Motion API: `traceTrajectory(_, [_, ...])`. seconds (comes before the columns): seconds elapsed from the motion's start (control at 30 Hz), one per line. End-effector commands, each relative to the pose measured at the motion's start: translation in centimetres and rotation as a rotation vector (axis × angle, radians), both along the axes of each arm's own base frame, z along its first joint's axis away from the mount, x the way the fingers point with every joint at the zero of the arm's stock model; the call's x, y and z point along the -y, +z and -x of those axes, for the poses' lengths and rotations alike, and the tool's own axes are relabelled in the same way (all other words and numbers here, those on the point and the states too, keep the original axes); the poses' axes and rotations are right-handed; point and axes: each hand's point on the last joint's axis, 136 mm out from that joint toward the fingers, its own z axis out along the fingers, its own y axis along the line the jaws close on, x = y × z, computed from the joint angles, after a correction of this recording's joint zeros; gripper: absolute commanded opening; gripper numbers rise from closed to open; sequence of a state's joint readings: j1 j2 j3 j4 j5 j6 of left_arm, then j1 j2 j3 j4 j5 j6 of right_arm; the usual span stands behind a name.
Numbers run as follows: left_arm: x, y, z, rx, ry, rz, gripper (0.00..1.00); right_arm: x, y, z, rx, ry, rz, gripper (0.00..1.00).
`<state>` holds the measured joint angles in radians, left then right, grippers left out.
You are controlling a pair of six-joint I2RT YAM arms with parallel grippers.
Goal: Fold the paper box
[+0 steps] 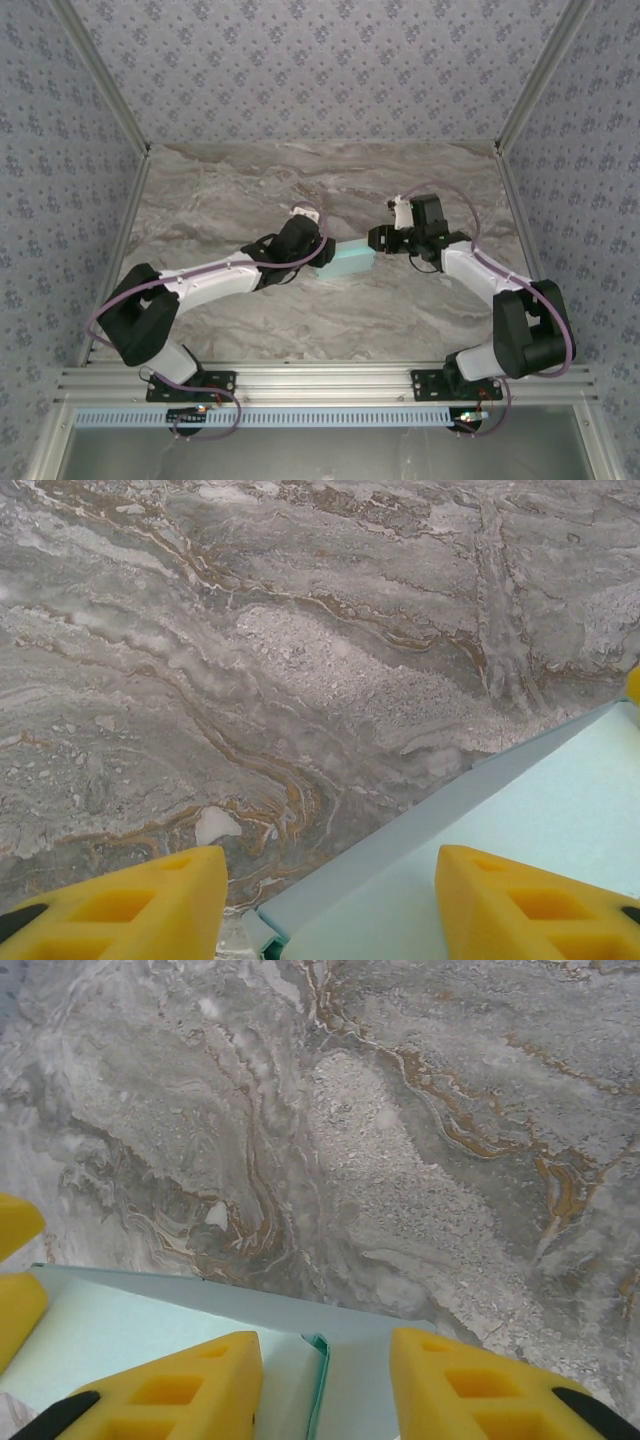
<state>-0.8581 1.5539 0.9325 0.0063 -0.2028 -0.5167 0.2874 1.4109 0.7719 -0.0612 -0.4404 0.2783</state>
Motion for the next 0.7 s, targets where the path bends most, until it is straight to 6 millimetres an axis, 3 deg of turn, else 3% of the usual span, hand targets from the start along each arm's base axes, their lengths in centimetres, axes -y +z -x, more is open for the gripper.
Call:
traceTrajectory(0.0, [-1.7, -3.2, 1.9, -0.083, -0.009, -0.101, 0.57, 1.8, -7.1, 4.3, -0.231, -0.043, 0.087, 0.38])
traceTrajectory(0.2, [-0.7, -1.2, 0.8, -0.046, -0.013, -0.064, 0.61, 1.6, -8.3, 5.2, -0.236, -0.05, 0.122, 0.35])
traceTrajectory(0.43, [0.0, 3.2, -0.3, -0.006, -0.029, 0.039, 0.66, 1.5, -7.8, 4.9, -0.206, -0.056, 0.152, 0.34])
traceTrajectory(0.67, [-1.1, 4.0, 0.5, -0.027, -0.015, 0.097, 0.74, 1.5, -7.3, 4.9, -0.186, -0.065, 0.164, 0.34])
